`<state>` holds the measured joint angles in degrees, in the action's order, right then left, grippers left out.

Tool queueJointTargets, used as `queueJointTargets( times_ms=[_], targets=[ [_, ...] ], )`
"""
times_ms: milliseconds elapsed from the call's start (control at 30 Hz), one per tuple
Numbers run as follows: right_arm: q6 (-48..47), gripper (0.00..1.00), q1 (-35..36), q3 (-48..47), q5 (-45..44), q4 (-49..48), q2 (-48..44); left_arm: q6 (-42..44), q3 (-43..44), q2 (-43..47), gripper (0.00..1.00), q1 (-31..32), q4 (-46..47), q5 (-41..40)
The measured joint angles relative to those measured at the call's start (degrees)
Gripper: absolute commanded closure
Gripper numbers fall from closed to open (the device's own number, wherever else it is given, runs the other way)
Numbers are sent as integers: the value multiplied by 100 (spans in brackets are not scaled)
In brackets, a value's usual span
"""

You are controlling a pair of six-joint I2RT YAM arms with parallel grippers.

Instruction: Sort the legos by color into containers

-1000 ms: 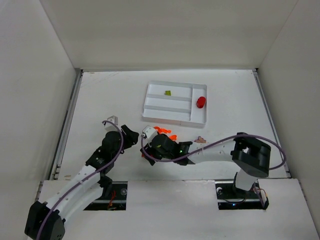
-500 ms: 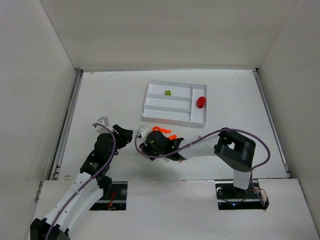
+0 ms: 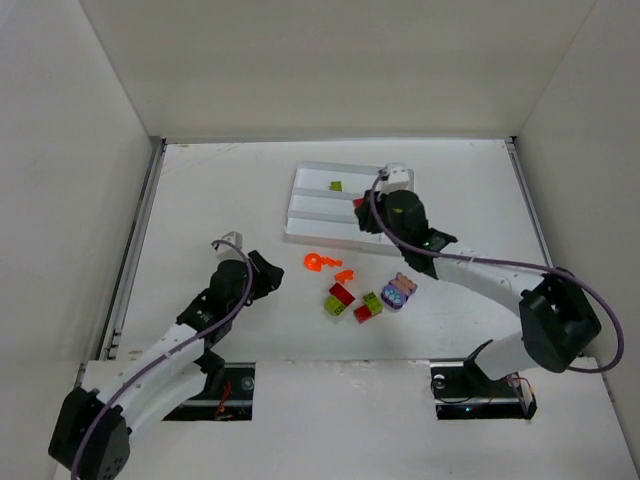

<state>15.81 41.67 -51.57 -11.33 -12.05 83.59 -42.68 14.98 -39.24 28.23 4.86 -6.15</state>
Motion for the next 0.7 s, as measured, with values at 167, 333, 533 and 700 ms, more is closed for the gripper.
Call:
queueJointTargets(
  times_ms=[167, 333, 533, 700],
  targets=[
    [503, 70, -1078, 90, -592, 20, 66, 127, 400, -1298, 58, 815, 402, -199],
    [782, 70, -1386, 94, -868, 173, 647, 380, 999, -2551, 58, 1506, 778, -649],
    [1019, 62, -1423, 153, -1226, 308, 841, 669, 1506, -3392, 58, 1755, 975, -1014],
    [1198, 28, -1423, 223, -1480, 302, 839, 815, 1779, -3893, 58, 1740, 1019, -1143]
  ],
)
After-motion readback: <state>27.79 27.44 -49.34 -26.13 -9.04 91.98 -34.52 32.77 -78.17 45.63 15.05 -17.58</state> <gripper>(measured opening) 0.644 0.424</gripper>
